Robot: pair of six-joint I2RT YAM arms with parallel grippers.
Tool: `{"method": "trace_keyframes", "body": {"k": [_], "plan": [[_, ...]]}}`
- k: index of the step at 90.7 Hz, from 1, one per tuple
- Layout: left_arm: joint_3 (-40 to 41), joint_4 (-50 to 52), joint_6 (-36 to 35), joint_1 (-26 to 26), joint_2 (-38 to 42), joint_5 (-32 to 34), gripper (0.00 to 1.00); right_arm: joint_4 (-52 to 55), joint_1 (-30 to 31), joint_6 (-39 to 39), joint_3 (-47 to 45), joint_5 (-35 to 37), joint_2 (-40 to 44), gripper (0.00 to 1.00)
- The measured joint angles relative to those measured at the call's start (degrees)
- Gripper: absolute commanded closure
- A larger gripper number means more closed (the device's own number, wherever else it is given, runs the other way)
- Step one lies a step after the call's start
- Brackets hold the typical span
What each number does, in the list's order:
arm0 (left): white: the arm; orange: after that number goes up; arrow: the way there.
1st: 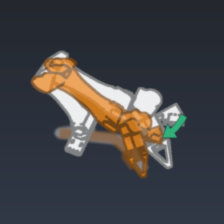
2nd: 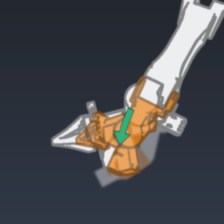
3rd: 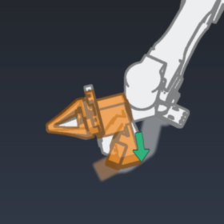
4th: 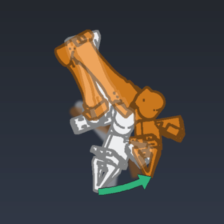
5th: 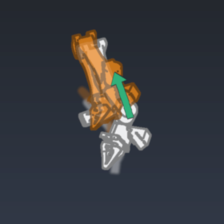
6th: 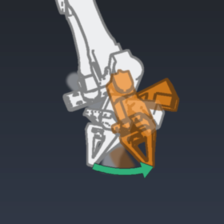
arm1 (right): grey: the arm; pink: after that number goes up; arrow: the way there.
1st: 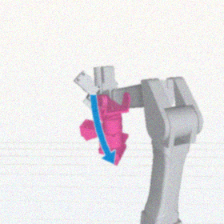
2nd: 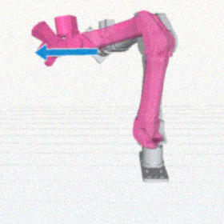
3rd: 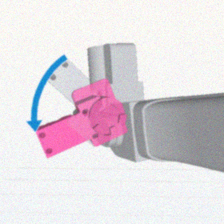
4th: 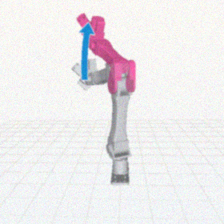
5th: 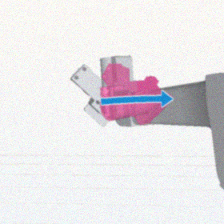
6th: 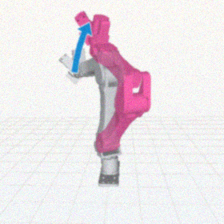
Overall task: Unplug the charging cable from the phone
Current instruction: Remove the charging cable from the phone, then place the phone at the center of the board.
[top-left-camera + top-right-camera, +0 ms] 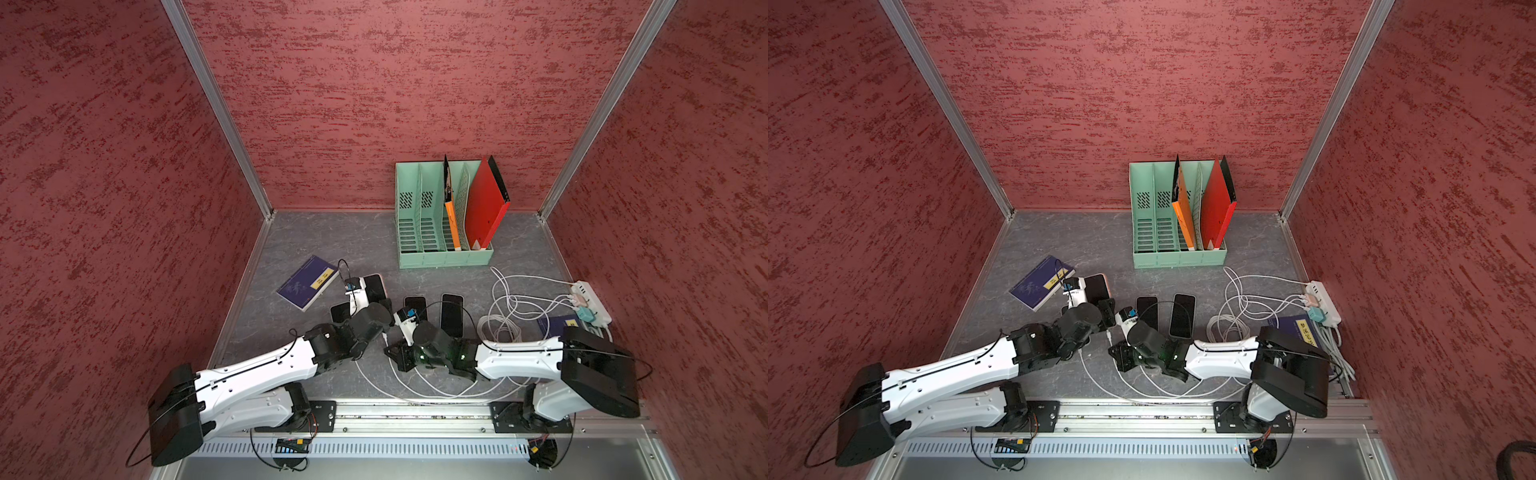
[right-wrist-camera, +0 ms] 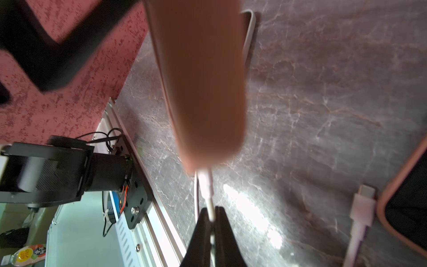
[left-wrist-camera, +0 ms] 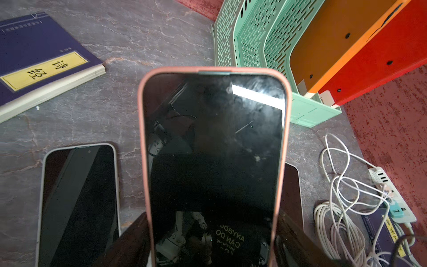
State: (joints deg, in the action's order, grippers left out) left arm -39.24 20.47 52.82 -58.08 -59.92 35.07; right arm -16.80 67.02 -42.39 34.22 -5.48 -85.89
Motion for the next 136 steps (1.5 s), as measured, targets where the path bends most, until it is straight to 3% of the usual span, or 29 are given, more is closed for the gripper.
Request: {"method": "trace_keyframes", "body": {"k": [49, 55, 70, 83, 106, 117, 136], "plan": [[-0.4, 2.7, 2.3, 2.4, 1.3, 0.7, 1.0, 5.4, -0.8, 0.6, 2.2, 0.5, -2.7, 0.99], [0.0, 3.6, 3.2, 3.4, 1.5, 0.1, 1.0, 6.1, -1.6, 0.9, 3.1, 0.5, -3.1, 0.93], [2.2, 5.6, 4.5, 5.1, 2.2, -2.2, 1.0, 7.7, -3.8, 2.6, 5.8, 0.6, -4.7, 0.55], [3.1, 6.1, 4.8, 6.3, 1.5, -4.3, 1.0, 8.5, -5.0, 2.8, 6.2, 0.6, -5.4, 0.36], [3.1, 5.9, 3.9, 8.2, -5.7, -8.4, 1.0, 10.1, -5.4, 3.2, 4.6, 1.5, -1.7, 0.32], [1.2, 5.8, 1.7, 9.7, -11.8, -11.2, 1.0, 13.5, -5.9, 2.0, 2.7, 4.6, 7.0, 0.25], [-6.0, 5.6, -2.2, 12.1, -22.5, -15.3, 1.0, 23.2, -7.6, -1.6, 2.7, 12.5, 20.7, 0.23]]}}
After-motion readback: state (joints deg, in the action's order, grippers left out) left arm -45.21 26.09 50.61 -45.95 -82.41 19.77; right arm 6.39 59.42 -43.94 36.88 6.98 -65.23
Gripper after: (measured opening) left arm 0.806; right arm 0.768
